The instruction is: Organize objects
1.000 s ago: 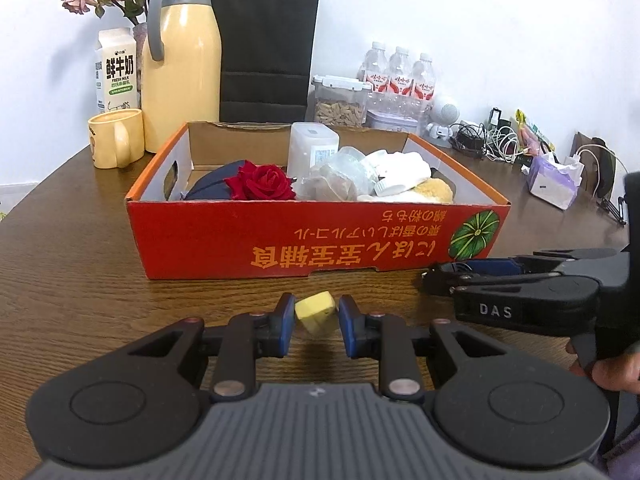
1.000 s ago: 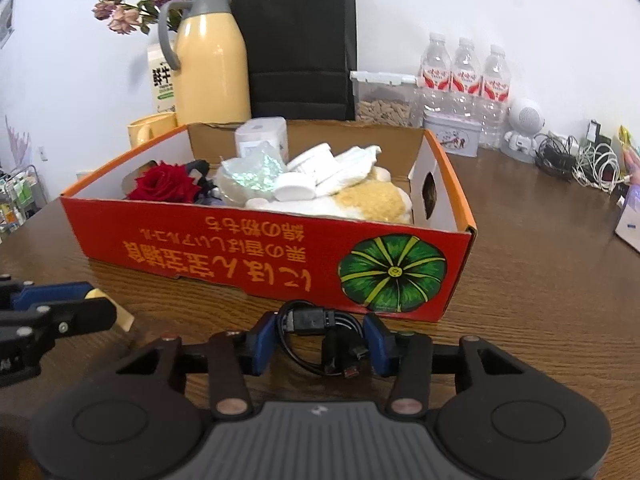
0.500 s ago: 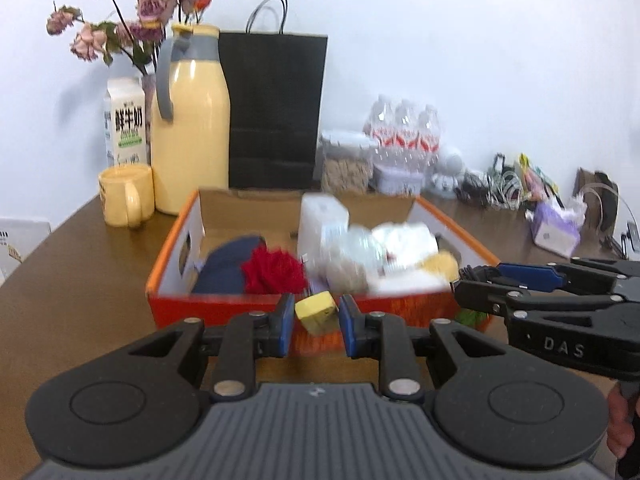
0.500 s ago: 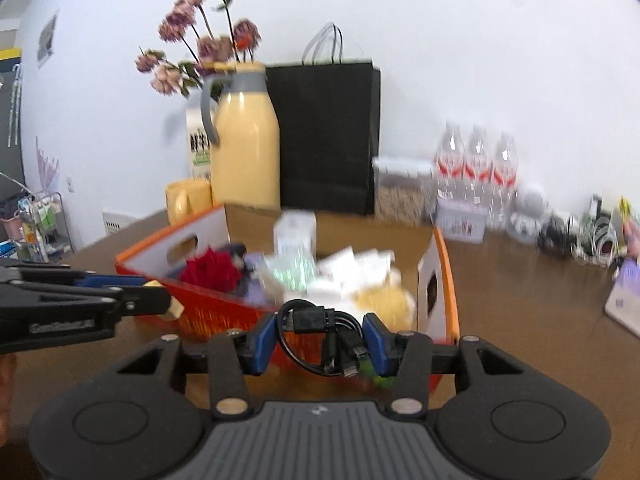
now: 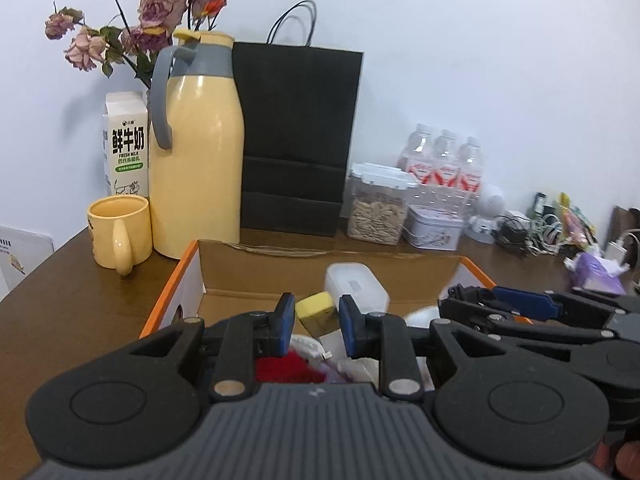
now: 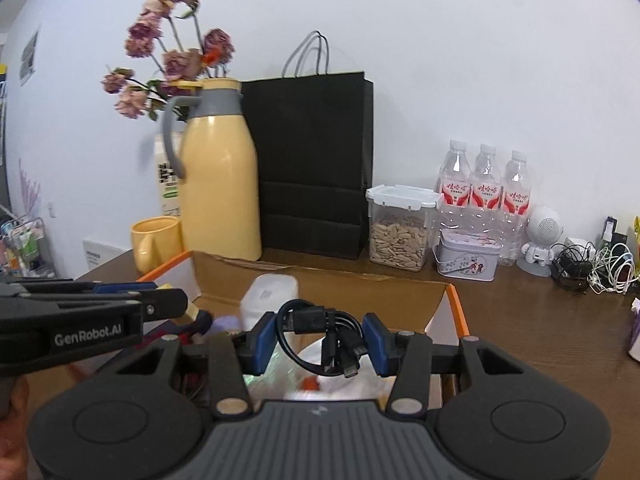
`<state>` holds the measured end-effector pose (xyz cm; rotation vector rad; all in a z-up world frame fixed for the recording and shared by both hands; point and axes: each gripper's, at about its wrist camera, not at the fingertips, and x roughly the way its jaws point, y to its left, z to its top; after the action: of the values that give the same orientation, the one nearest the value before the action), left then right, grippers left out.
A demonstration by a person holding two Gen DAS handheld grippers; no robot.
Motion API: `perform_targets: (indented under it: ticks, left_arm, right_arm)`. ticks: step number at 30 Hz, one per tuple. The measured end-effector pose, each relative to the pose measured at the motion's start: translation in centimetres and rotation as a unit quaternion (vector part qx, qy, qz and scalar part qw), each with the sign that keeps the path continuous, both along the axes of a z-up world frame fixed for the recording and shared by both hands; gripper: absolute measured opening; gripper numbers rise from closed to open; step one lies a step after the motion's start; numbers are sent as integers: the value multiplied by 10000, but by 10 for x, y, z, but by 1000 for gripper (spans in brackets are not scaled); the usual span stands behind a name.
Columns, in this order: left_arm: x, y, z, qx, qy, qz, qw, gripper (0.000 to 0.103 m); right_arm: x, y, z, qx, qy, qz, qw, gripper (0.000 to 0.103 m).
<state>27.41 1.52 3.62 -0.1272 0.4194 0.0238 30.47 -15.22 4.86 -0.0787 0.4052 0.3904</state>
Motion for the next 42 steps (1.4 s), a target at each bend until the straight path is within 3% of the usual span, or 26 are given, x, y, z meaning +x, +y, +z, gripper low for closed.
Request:
perform_targets:
  ticks: [8, 12, 14, 15, 16, 20, 22, 32, 42]
  left_arm:
    - [24, 5, -17, 150, 256, -29, 9996, 24]
    - [17, 3, -18, 274, 141, 56, 9995, 28]
    - [12, 1, -17, 389, 38, 102, 9992, 49]
    - [9, 0, -16, 424, -15, 160, 9990, 72]
    - [7, 0, -15, 463, -77, 237, 9986, 85]
    - [-1, 4, -10, 532, -290, 550, 9966, 103]
    - [-2, 7, -8, 472, -334, 609, 9965, 103]
    - [-29, 4, 10, 570, -417, 630, 9955, 103]
    - [-113, 4, 22, 541, -35, 355, 9979, 103]
  right_arm:
    - [26, -4, -19, 72, 170, 11, 9998, 45]
    - [23, -6, -20, 76, 186, -24, 9998, 47]
    - [21, -7, -22, 72, 206, -51, 9997, 53]
    - [20, -8, -22, 81, 209, -66, 9997, 64]
    - [18, -9, -22, 82, 170, -103, 9998, 76]
    - [12, -14, -18, 106, 3, -237, 9997, 93]
    - [11, -18, -17, 157, -14, -319, 9994, 103]
    - [-16, -26, 5, 210, -136, -366, 9990, 103]
    - [-93, -44, 31, 233, 76, -377, 9990, 103]
